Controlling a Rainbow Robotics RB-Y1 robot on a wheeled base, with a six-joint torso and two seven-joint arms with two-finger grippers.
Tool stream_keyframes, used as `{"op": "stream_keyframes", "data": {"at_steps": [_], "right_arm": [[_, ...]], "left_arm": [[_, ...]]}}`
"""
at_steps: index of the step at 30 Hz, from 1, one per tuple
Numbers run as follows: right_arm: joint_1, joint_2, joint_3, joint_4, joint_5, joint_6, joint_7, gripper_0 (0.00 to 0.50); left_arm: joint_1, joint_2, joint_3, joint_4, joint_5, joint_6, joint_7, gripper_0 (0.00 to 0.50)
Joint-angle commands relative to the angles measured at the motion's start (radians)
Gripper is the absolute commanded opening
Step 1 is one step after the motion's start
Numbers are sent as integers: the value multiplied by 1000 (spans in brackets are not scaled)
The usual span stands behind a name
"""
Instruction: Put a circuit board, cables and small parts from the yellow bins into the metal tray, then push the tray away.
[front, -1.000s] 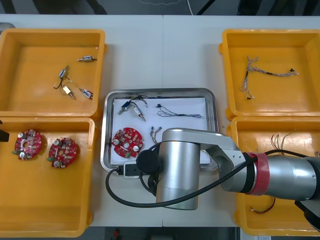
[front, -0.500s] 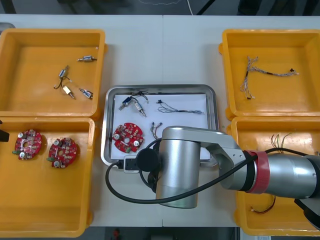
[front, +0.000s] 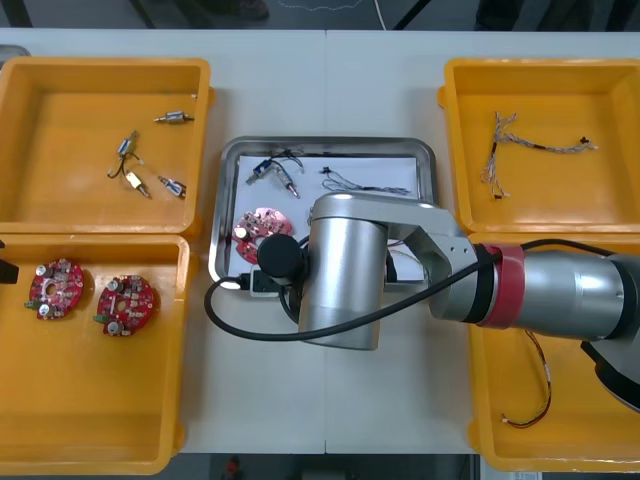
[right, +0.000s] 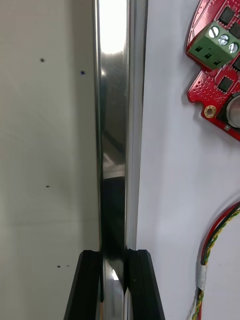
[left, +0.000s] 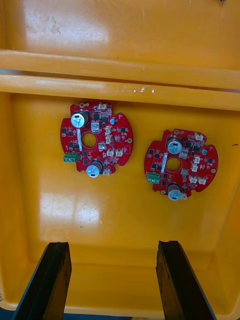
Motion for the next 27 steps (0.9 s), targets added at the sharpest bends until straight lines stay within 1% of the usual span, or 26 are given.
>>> {"op": "stream_keyframes", "data": {"at_steps": [1, 5, 9, 11, 17, 21, 27], "right_arm": [[-87, 18, -48, 27, -15, -6, 35, 0], [-129, 42, -49, 75, -18, -8, 56, 0], [-162, 50, -48, 116, -16, -11, 67, 0], [-181, 51, -49, 144, -21, -25, 78, 0], [-221, 51, -48, 233, -76, -109, 110, 0], [-242, 60, -49, 278, -80, -134, 138, 0], [-267, 71, -53, 325, -80, -138, 164, 0]], "left_arm": [[16, 44, 31, -23, -10, 6, -30, 500], [16, 44, 31, -23, -10, 6, -30, 500], [16, 44, 31, -23, -10, 6, -30, 500], [16, 44, 31, -23, -10, 6, -30, 500], [16, 44, 31, -23, -10, 6, -30, 500], [16, 44, 31, -23, -10, 6, -30, 500], [16, 44, 31, -23, -10, 6, -30, 500]]}}
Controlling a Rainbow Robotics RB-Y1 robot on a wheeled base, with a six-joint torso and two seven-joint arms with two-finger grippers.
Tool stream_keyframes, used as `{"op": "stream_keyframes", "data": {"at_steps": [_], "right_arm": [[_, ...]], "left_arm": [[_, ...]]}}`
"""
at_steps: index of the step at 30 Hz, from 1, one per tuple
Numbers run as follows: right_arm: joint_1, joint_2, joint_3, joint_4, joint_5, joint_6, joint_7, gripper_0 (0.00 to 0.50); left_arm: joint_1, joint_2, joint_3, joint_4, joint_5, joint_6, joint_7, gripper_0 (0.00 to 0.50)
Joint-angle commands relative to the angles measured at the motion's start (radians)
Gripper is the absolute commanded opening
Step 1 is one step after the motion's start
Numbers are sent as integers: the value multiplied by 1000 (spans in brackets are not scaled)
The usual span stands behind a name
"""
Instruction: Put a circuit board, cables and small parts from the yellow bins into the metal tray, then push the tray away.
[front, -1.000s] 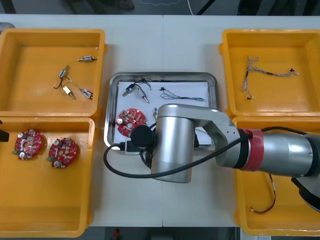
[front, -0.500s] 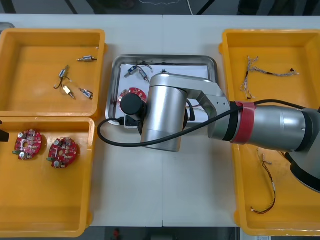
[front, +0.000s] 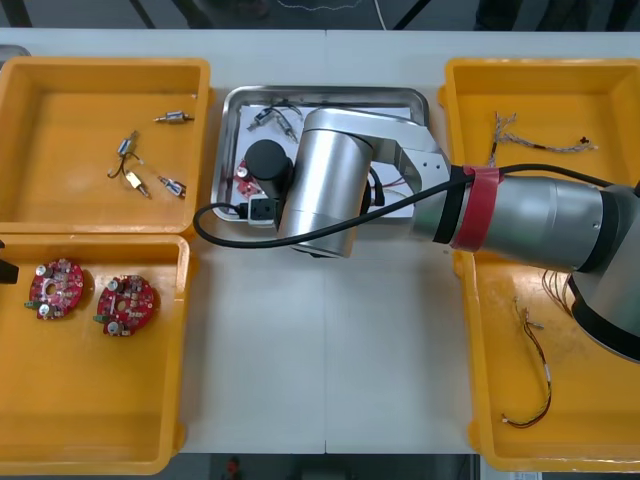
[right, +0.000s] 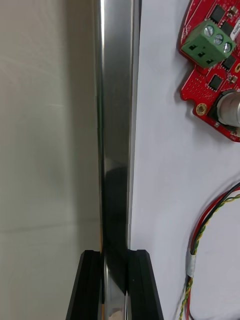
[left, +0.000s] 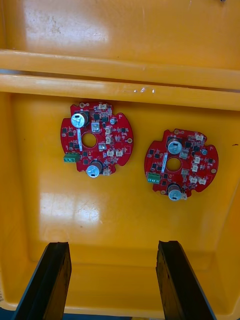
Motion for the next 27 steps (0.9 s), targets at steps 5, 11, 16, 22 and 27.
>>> {"op": "stream_keyframes", "data": {"at_steps": [5, 11, 16, 22, 27], "right_arm": [[-92, 46, -52, 87, -7, -42, 87, 0], [-125, 59, -66, 170, -23, -93, 148, 0], [-142, 68, -107, 265, -89, -136, 236, 0], [-166, 88, -118, 345, -92, -154, 260, 0], [-178, 88, -118, 388, -90, -177, 270, 0]], "left_arm": [[16, 44, 31, -23, -10, 6, -30, 500], [16, 44, 31, -23, -10, 6, -30, 500], [16, 44, 31, -23, -10, 6, -30, 500], [16, 44, 31, -23, -10, 6, -30, 500], [16, 44, 31, -23, -10, 6, -30, 500]]}}
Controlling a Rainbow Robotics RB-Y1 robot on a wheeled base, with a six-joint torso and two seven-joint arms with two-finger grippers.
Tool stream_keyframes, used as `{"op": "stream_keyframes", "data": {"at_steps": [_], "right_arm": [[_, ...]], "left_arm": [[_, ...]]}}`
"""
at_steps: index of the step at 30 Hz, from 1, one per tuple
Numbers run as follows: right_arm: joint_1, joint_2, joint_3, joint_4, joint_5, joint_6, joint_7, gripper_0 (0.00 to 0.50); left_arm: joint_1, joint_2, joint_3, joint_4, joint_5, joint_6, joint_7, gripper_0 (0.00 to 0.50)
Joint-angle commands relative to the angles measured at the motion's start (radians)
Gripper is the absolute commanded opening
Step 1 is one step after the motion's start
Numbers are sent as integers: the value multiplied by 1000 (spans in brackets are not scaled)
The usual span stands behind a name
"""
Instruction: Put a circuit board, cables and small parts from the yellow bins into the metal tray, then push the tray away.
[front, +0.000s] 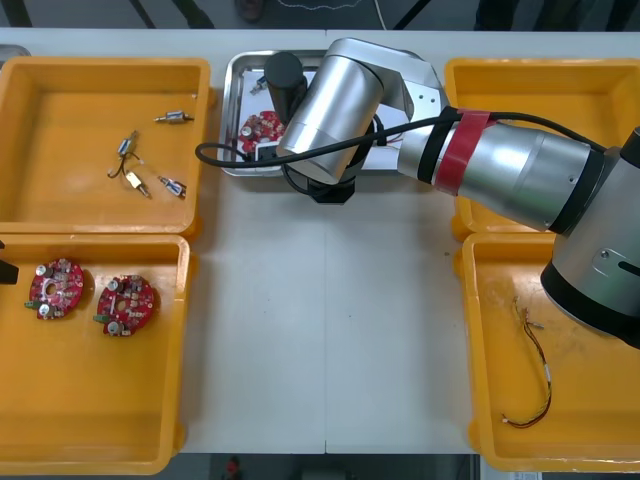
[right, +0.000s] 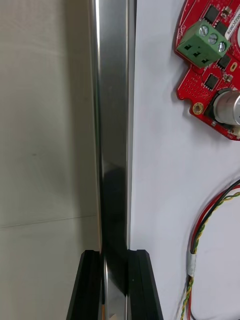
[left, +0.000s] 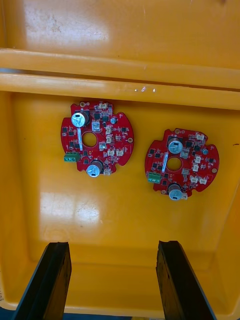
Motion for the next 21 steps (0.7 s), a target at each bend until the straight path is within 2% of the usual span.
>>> {"op": "stream_keyframes", "data": {"at_steps": [1, 10, 21], "right_arm": [[-71, 21, -28, 25, -5, -18, 24, 0], [-77, 53, -54, 116, -5, -51, 36, 0], [-75, 59, -62, 120, -39, -55, 35, 0]], "left_arm": [[15, 44, 31, -23, -10, 6, -30, 500], [15, 44, 31, -23, -10, 6, -30, 500], [15, 44, 31, -23, -10, 6, -30, 500]]}}
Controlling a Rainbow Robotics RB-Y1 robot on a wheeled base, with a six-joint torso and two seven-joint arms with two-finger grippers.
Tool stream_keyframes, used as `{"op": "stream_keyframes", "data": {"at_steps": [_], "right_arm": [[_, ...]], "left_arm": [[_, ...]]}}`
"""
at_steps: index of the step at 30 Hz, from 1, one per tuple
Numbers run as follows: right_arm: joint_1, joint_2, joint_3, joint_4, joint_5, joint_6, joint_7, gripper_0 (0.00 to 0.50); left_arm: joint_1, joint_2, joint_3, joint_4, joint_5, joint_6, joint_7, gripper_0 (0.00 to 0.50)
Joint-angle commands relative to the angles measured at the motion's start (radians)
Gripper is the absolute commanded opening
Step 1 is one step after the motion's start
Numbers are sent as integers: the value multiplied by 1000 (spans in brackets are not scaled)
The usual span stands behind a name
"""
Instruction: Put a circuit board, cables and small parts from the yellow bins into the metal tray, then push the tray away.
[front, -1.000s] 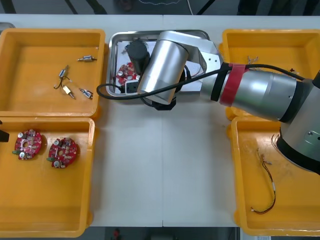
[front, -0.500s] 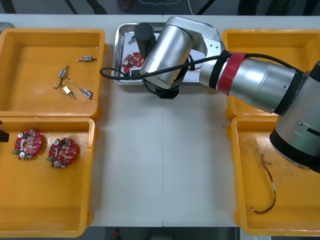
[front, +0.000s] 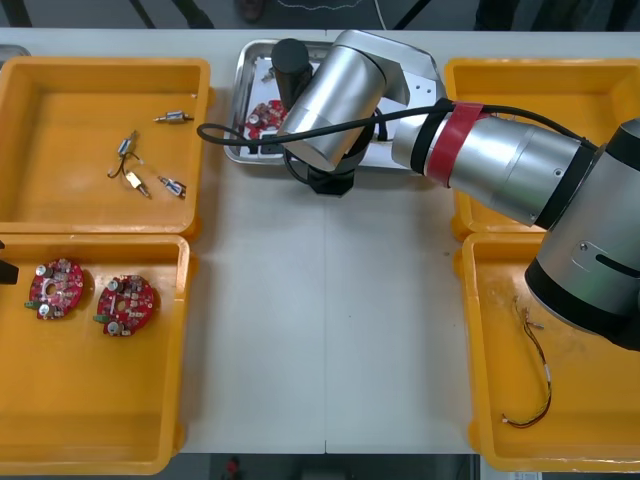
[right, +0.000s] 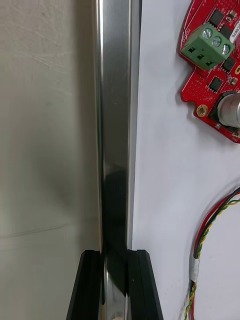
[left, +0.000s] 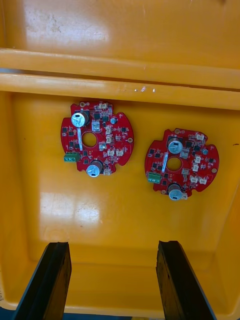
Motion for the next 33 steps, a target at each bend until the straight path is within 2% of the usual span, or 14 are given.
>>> {"op": "stream_keyframes", "data": {"at_steps": [1, 23, 24, 27, 28, 29, 30, 33], "right_arm": [[-56, 19, -29, -8, -15, -11, 30, 0], [-55, 19, -29, -14, 5, -29, 95, 0], [-55, 19, -29, -14, 8, -27, 96, 205], [-55, 19, -29, -14, 9, -29, 101, 375], [-55, 19, -29, -14, 9, -27, 101, 417], [-55, 19, -29, -14, 8, -27, 101, 417], [-55, 17, -29, -14, 8, -27, 101, 500], [-55, 17, -34, -16, 8, -17, 101, 500]], "left_arm": [[14, 44, 31, -23, -10, 6, -30, 500], [14, 44, 31, -23, -10, 6, -30, 500], [14, 44, 31, -23, -10, 6, -30, 500], [14, 44, 31, -23, -10, 6, -30, 500], [14, 44, 31, -23, -10, 6, -30, 500], [14, 44, 31, -23, -10, 6, -30, 500], [14, 44, 31, -23, -10, 6, -30, 500], [14, 44, 31, -23, -10, 6, -30, 500]]}}
